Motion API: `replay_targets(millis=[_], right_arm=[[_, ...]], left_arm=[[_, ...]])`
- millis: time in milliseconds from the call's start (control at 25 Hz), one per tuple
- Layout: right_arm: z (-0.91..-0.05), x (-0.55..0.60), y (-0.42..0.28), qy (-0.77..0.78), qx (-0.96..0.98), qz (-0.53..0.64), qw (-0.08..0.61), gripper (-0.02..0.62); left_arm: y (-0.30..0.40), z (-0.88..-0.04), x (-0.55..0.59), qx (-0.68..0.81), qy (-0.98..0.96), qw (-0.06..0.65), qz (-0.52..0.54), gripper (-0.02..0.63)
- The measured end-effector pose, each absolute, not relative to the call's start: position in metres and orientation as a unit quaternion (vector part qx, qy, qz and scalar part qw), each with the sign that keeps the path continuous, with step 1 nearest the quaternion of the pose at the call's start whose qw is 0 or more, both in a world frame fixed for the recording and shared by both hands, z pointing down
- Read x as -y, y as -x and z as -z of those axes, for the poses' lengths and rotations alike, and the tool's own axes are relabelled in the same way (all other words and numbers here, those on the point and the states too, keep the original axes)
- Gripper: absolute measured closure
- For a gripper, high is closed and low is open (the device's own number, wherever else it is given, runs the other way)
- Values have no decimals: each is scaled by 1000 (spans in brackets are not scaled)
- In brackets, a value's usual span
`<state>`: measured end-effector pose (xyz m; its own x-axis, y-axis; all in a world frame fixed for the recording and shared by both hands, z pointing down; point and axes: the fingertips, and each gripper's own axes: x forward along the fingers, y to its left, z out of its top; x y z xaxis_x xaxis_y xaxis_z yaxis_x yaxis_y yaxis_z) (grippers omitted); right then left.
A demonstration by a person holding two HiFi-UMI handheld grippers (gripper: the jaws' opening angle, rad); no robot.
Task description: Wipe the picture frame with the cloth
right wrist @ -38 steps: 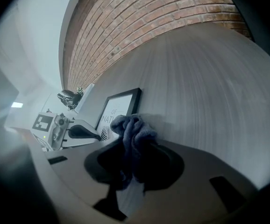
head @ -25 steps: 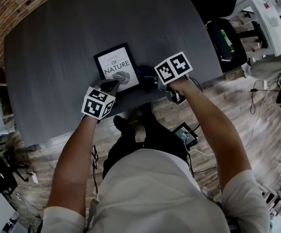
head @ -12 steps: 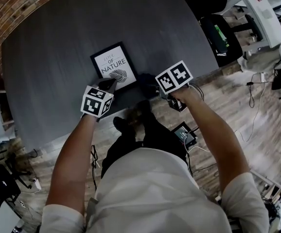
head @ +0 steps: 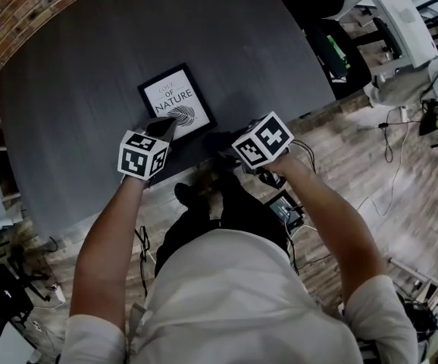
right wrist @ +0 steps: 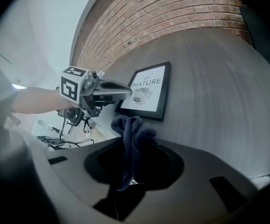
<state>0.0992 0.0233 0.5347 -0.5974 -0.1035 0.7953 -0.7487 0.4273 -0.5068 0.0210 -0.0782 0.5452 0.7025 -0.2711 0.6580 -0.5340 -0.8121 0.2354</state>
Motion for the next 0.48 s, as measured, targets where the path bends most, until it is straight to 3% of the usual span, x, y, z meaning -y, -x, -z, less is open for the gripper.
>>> replay_targets(millis=[480], right_arm=[[-546, -25, -1, -264, 766, -511, 287, 483]], left_arm=[[-9, -553, 67, 172, -902, 186, -348, 598]])
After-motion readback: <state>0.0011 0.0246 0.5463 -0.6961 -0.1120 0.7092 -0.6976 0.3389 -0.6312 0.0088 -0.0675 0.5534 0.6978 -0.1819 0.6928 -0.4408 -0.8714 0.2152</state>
